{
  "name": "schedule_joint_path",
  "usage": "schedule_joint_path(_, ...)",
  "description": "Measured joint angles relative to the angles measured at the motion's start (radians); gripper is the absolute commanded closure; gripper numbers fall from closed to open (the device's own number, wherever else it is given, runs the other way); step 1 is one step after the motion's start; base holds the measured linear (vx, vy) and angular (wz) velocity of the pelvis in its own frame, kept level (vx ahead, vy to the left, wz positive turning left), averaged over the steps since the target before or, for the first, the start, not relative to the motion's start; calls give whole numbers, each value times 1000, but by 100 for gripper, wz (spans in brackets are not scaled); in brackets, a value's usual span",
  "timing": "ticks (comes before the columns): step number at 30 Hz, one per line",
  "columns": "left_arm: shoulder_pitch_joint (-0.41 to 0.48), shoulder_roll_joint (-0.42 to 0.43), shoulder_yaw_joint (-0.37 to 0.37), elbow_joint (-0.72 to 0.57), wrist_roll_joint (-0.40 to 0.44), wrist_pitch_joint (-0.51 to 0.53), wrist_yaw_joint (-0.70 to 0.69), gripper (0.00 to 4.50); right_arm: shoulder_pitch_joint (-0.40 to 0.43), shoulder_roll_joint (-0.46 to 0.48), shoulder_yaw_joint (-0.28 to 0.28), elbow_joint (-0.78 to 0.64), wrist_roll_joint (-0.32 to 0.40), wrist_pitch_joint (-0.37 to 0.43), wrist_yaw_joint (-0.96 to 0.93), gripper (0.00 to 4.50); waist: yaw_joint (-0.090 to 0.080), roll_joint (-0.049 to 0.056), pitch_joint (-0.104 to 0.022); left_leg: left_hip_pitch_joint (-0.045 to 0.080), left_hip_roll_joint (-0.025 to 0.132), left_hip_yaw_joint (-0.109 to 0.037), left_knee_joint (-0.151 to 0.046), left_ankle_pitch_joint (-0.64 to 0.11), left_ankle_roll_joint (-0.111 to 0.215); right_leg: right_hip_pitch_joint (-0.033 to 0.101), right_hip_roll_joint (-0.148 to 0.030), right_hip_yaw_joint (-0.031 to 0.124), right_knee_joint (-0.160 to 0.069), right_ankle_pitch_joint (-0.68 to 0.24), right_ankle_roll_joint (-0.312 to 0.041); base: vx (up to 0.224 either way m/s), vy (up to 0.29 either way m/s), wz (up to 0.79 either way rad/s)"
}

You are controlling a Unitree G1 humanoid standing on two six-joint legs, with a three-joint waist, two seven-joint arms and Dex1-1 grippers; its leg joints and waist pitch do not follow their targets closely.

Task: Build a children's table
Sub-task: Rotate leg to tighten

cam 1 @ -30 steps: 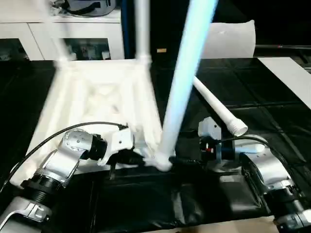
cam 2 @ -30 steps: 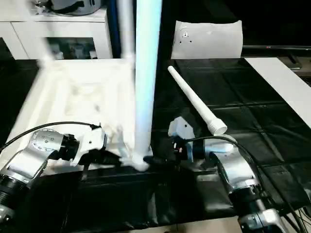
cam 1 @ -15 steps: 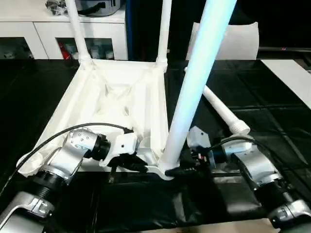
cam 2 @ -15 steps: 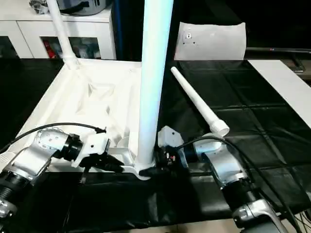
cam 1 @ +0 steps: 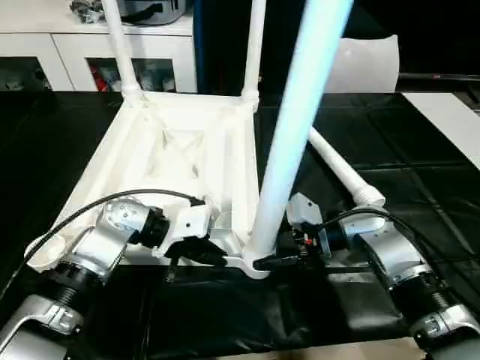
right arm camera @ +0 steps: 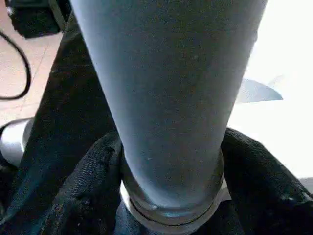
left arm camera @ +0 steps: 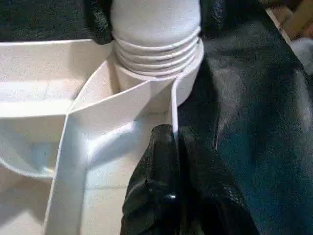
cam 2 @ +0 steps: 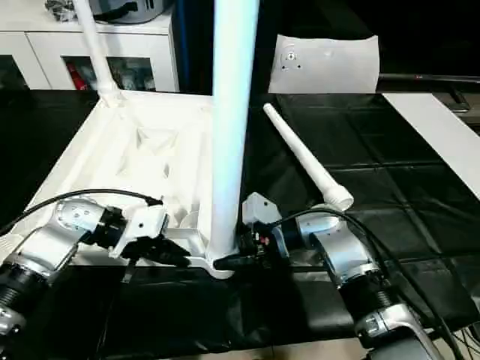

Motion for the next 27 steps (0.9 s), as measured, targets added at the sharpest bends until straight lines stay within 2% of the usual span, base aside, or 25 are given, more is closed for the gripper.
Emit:
schedule_joint_path(3,34,-13,27,-44,-6,70,59,450,37,20,-24,-27,3,25,-64,185,-3,0,0,1,0,0,1,0,0,1,0,0,0,0,0,0,0,0)
schedule_joint_path(5,63,-39,69,-72,-2,138,152,450,67,77,-71,-32,-1,58,-185,185,-11,0,-1,3,0,-1,2,1,-1,2,0,0,3,-1,2,0,0,0)
schedule_joint_path(9,97,-136,118,-139,33,281,354,450,92,191,-151,-43,-32,122,-463,185,-63,0,-1,6,0,-3,4,1,-2,1,0,1,2,-2,4,0,0,0)
schedule_joint_path(12,116,-212,137,-193,63,381,485,450,94,267,-186,-54,-57,165,-632,186,-83,3,-2,6,0,-4,3,1,-2,0,0,-1,-1,-2,4,0,0,0)
schedule_joint_path(16,123,-335,155,-251,121,508,668,450,75,374,-235,-63,-107,226,-854,186,-95,5,-2,2,0,-5,3,1,-2,0,1,-2,-6,-2,4,0,0,0)
schedule_joint_path(20,123,-389,137,-288,139,572,751,450,67,391,-243,-69,-129,231,-915,186,-94,6,-3,-1,-2,-4,3,-1,1,0,1,0,-10,-1,5,0,0,0)
schedule_joint_path(22,123,-391,132,-296,135,581,751,450,72,391,-243,-77,-129,224,-915,116,-92,5,-3,-1,-1,-4,1,-2,2,0,1,0,-9,0,5,0,0,0)
schedule_joint_path(25,123,-375,116,-309,135,580,736,450,99,390,-243,-102,-122,194,-902,110,-86,6,-3,-1,0,-4,-4,-2,2,-2,3,0,-9,2,1,0,0,0)
schedule_joint_path(27,123,-370,114,-312,135,579,727,450,109,390,-242,-108,-115,182,-899,77,-85,6,-2,-1,0,-3,-6,-2,2,-2,3,0,-9,1,1,0,0,0)
